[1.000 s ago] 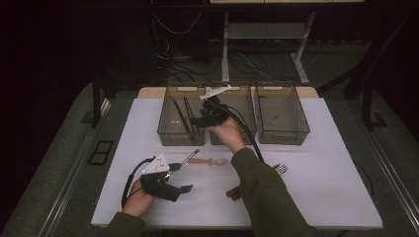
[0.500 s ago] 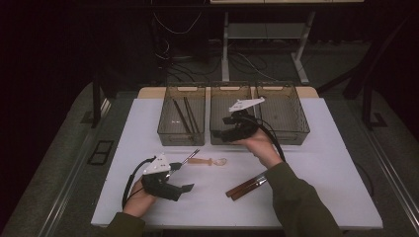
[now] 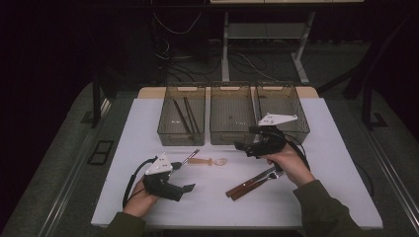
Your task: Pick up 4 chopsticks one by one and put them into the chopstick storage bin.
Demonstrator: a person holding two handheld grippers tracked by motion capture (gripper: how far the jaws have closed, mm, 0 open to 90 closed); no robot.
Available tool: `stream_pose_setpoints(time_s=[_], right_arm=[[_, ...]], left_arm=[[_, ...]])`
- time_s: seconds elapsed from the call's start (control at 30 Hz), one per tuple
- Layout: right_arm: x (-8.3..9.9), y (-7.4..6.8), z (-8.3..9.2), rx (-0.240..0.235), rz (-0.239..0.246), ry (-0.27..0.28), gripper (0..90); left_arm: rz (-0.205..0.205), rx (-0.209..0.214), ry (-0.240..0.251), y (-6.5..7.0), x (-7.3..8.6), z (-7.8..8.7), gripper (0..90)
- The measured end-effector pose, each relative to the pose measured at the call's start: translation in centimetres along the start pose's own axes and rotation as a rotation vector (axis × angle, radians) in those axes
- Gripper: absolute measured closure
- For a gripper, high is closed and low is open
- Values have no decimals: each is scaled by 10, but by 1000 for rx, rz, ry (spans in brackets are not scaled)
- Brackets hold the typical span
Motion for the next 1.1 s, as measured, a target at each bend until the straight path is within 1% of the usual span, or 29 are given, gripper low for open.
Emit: stream_pose_setpoints(time_s=[0.07,0.17,0.23,0.4,0.47,0.53,0.63,0.67,0.77,0.8,0.9,1.03,1.1], right_arm=[[7,-1,7,16,19,9,138],[20,-2,16,30,16,19,139],[27,-3,21,51,12,23,139],[52,-1,35,107,32,-3,139],[62,1,40,124,27,-16,139],[70,0,45,134,9,-12,139],[81,-1,55,136,-17,-7,139],[85,-1,58,135,-16,-14,139],[94,-2,65,137,-2,-27,139],[97,-4,68,137,-8,-30,139],[105,-4,74,145,-6,-32,139],[113,-6,81,141,18,-44,139],[117,-8,84,141,20,-44,139]], left_arm=[[-5,-3,-4,0,0,0,93],[-4,-8,-3,0,0,1,77],[-2,-14,2,1,-1,1,73],[-5,-24,13,1,-3,1,40],[-5,-28,15,1,-3,1,27],[-5,-31,14,1,-3,1,26],[-11,-39,7,1,-3,1,26],[-15,-41,8,0,-3,1,26],[-10,-44,17,1,-3,2,24],[-8,-46,20,1,-3,2,24],[-7,-48,18,0,-3,3,24],[-10,-49,21,-1,-3,3,24],[-10,-49,20,-1,-3,3,24]])
Point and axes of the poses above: each handheld gripper's, and its own axes: z roughly backward along the jaws, x roughly out of its underside, y roughly to its right, the point moved 7 cm from there along -z, roughly forward along the jaws, and after that the axes turned 8 degrees about z, right-handed, at the moved point
